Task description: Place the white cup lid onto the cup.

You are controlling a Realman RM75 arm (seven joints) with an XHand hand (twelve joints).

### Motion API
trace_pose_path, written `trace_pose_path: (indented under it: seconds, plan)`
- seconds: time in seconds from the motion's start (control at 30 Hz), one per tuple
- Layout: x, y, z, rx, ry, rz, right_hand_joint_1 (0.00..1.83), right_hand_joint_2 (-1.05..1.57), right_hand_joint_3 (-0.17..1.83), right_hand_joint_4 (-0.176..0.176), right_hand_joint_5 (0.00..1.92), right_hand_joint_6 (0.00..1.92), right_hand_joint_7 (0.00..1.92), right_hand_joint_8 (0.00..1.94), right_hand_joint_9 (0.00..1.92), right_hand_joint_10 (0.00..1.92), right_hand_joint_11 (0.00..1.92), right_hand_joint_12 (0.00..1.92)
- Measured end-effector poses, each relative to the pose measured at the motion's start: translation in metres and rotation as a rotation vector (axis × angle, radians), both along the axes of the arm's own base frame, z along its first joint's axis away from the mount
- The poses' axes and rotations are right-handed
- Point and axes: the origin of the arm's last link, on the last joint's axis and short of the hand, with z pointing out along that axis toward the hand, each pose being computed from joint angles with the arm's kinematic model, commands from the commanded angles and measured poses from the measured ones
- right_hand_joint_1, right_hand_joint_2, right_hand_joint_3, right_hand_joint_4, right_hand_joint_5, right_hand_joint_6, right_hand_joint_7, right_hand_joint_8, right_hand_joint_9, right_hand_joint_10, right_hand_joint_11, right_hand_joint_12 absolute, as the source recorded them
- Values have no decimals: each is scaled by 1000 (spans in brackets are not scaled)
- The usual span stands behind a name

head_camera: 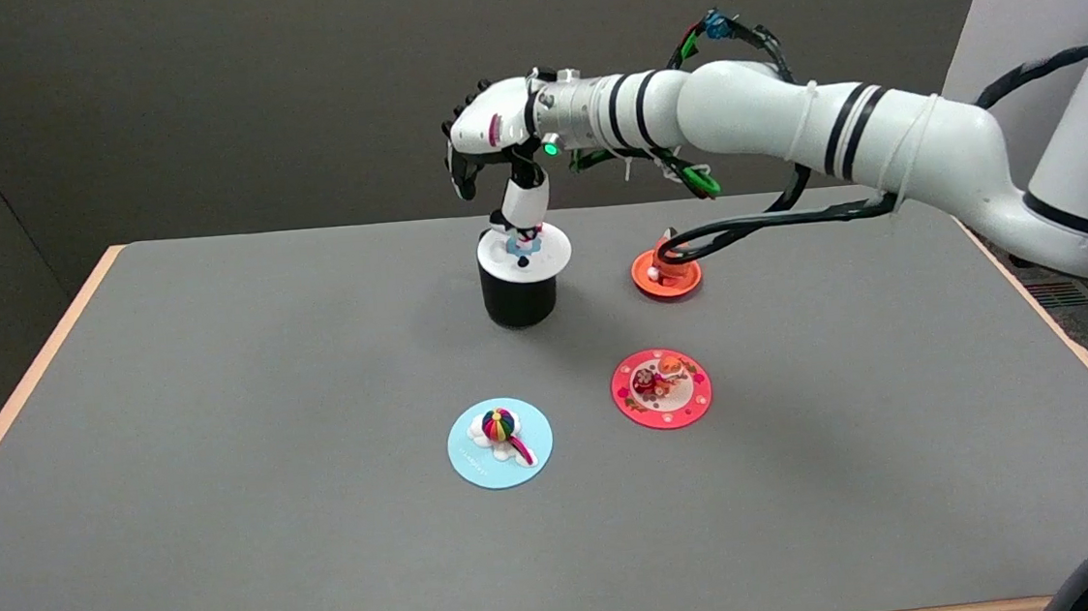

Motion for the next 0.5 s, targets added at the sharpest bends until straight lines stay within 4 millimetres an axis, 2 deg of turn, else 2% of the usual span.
trace_pose_path:
  seconds: [0.23,0.5]
  plan:
    - [9,8,12,-7,-31,52,895,589,951,-74,786,286,766,197,731,216,345,967]
    - [13,27,42,-48,-127,106,897,595,941,-74,789,287,781,200,741,217,340,984]
